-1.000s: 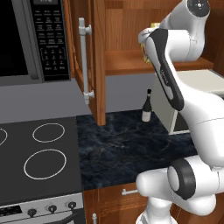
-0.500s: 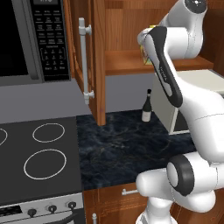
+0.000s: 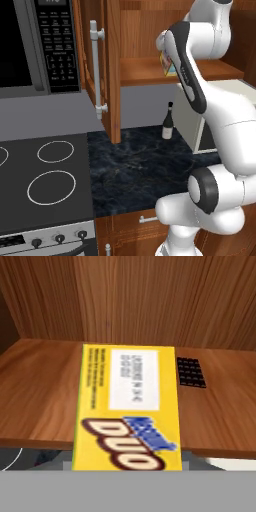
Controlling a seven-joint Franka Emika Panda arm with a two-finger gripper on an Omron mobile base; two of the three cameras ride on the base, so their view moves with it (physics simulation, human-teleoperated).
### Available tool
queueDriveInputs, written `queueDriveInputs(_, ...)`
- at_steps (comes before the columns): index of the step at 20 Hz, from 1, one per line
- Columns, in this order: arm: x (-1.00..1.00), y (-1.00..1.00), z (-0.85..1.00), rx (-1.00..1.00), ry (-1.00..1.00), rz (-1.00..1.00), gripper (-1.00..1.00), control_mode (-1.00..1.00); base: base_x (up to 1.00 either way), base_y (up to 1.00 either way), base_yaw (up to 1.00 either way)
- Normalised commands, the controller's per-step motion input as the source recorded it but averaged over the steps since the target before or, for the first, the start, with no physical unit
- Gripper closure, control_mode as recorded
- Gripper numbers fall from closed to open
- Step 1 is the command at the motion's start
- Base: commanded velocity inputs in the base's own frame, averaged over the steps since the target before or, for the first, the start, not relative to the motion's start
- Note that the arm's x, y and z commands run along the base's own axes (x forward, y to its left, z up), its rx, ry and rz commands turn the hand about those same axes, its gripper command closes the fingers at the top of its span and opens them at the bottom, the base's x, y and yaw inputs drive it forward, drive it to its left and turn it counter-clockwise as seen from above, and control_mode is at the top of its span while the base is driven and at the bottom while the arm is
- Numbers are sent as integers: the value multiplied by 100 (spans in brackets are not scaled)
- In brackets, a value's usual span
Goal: Pick the cereal and honey bottle from the counter and place them in the cabinets closest to them.
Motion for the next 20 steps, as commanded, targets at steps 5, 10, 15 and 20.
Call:
queueDriveInputs(5, 17, 0, -1, 0, 0, 0, 100, -100, 0, 0, 0)
queueDriveInputs(10, 22, 0, -17, 0, 0, 0, 100, -100, 0, 0, 0)
queueDriveInputs(15, 36, 0, -8, 0, 0, -2, 100, -100, 0, 0, 0)
queueDriveInputs(20, 63, 0, 0, 0, 0, -7, 100, -100, 0, 0, 0)
